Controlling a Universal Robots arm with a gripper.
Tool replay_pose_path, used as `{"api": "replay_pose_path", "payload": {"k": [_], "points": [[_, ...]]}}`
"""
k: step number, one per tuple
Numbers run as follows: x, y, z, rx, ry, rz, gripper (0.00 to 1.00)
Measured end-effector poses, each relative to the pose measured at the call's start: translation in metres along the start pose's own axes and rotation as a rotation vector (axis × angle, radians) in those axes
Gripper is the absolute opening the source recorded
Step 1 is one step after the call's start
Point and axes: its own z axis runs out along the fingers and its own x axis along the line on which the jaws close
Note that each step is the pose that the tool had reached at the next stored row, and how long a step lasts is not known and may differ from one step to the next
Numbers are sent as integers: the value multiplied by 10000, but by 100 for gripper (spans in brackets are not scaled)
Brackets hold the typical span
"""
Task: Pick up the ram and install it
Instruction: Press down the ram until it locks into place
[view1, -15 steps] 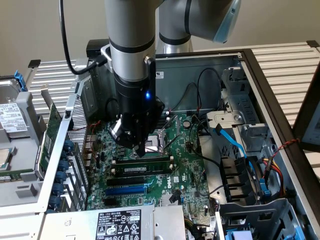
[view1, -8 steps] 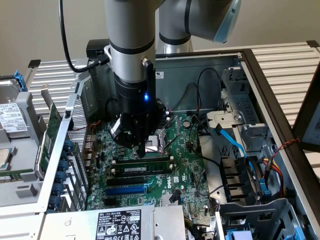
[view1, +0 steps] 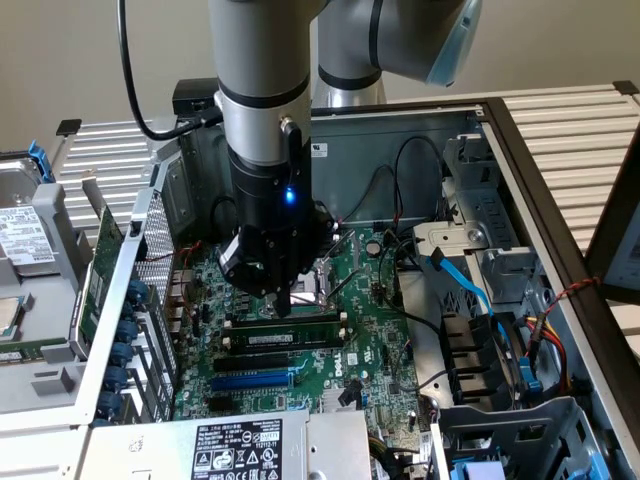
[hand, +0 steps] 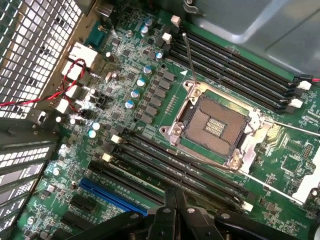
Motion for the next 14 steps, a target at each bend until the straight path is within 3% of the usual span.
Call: {"api": "replay_pose_path", "payload": {"k": [5,14], "points": [[0,0,0,78,15,517,10],[0,0,0,112,-10,1618,10]]}}
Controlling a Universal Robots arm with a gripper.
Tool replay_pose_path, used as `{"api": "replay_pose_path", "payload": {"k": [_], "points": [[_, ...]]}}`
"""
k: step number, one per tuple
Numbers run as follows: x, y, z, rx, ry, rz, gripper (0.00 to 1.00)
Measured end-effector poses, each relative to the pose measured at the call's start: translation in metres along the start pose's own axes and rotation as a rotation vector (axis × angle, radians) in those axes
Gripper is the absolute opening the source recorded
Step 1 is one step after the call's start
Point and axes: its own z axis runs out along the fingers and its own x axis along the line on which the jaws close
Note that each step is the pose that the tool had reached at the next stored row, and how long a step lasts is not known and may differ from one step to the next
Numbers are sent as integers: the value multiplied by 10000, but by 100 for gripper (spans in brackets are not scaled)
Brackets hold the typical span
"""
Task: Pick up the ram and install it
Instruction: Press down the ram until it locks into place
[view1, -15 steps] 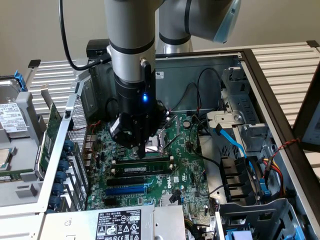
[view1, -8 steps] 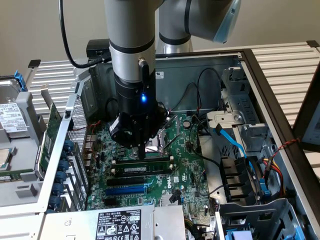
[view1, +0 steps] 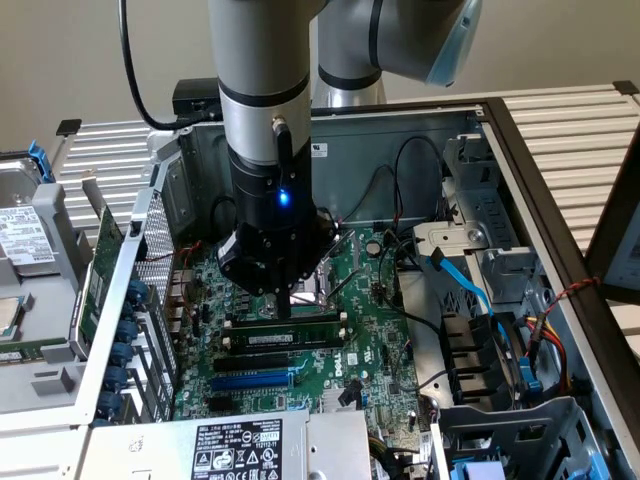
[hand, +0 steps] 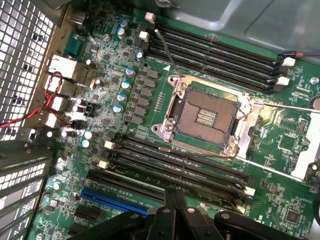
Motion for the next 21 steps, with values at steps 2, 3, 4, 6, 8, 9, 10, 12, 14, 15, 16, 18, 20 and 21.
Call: {"api": "replay_pose_path", "payload": {"k": [2,3,4,6,8,9,10,12,14,15,16,18,20,21], "points": [[0,0,0,6,-5,239,10],[0,0,0,9,-6,352,10],[0,0,0,11,-9,464,10],[0,0,0,12,-15,678,10],[0,0,0,11,-17,738,10],[0,0,1,11,-17,739,10],[0,0,0,11,-17,739,10],[13,3,0,22,-12,744,10],[67,17,2,62,-5,745,10],[91,23,3,77,-2,748,10],[113,28,4,99,3,752,10],[159,40,11,201,23,761,10],[202,50,21,324,49,772,10],[221,55,28,381,60,783,10]]}}
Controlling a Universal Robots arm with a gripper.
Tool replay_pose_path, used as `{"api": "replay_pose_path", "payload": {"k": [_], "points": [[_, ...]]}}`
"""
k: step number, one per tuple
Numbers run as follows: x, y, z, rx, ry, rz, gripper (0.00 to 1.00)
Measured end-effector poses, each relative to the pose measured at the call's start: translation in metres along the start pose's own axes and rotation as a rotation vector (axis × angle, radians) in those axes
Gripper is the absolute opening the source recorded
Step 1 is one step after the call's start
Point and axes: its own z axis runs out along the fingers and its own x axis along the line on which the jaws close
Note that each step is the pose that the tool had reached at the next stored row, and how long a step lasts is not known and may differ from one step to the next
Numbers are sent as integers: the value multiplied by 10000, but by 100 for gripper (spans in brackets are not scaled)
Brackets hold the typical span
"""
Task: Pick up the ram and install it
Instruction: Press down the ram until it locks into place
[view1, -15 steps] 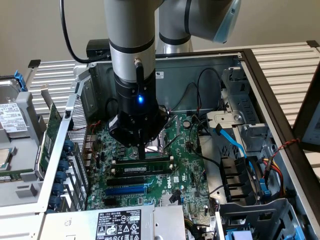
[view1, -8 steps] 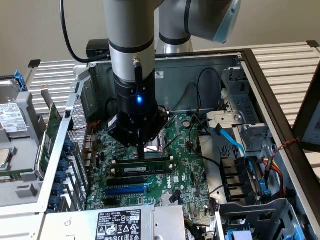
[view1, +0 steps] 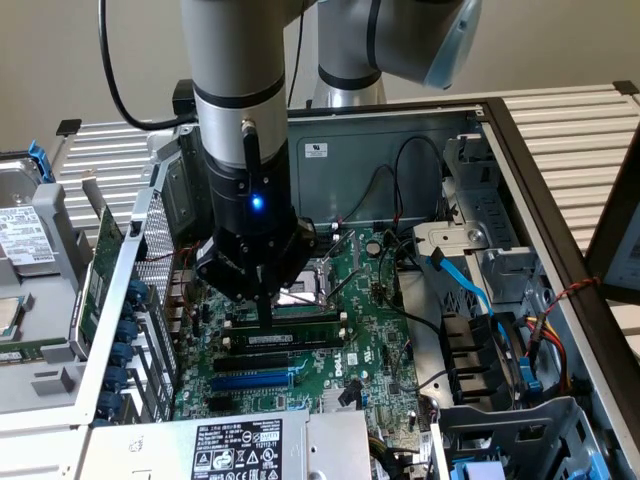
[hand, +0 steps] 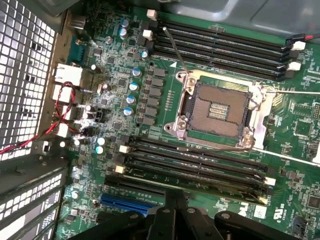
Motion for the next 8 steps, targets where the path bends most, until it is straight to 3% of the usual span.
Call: {"api": "replay_pose_path", "payload": {"k": [1,3,8], "points": [[11,2,7,41,13,15,10],[22,4,17,51,81,61,10],[34,6,44,-1,381,262,10]]}}
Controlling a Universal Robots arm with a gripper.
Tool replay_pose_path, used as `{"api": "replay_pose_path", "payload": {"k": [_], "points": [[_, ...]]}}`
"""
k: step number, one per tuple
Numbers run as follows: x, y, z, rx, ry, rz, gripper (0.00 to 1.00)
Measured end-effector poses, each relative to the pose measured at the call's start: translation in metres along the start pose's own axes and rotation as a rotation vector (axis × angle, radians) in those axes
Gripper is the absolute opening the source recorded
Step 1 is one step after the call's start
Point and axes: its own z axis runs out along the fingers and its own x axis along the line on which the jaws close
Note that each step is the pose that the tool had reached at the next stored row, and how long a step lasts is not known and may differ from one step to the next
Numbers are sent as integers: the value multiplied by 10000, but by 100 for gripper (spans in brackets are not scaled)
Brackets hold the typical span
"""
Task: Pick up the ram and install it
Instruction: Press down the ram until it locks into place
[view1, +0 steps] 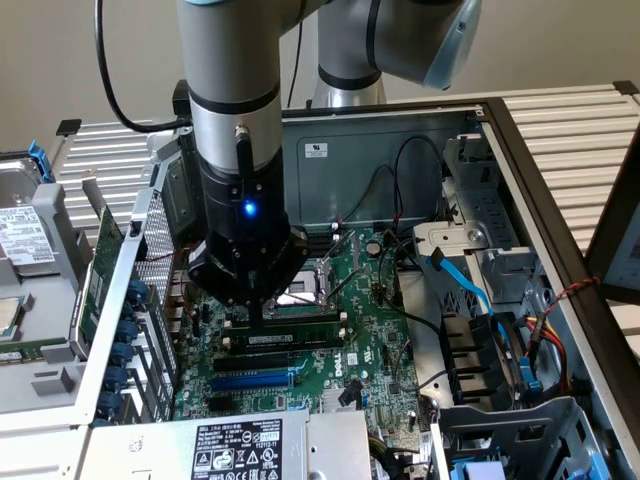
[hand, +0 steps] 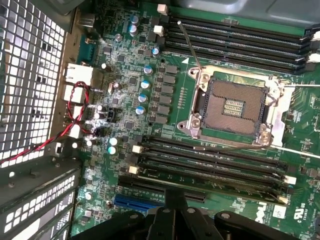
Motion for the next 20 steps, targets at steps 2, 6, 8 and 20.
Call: {"api": "replay_pose_path", "payload": {"k": [2,6,8,20], "points": [[10,3,11,-11,51,90,10],[28,13,38,-22,87,227,10],[33,21,49,-24,91,281,10],[29,68,71,-46,95,689,10]]}}
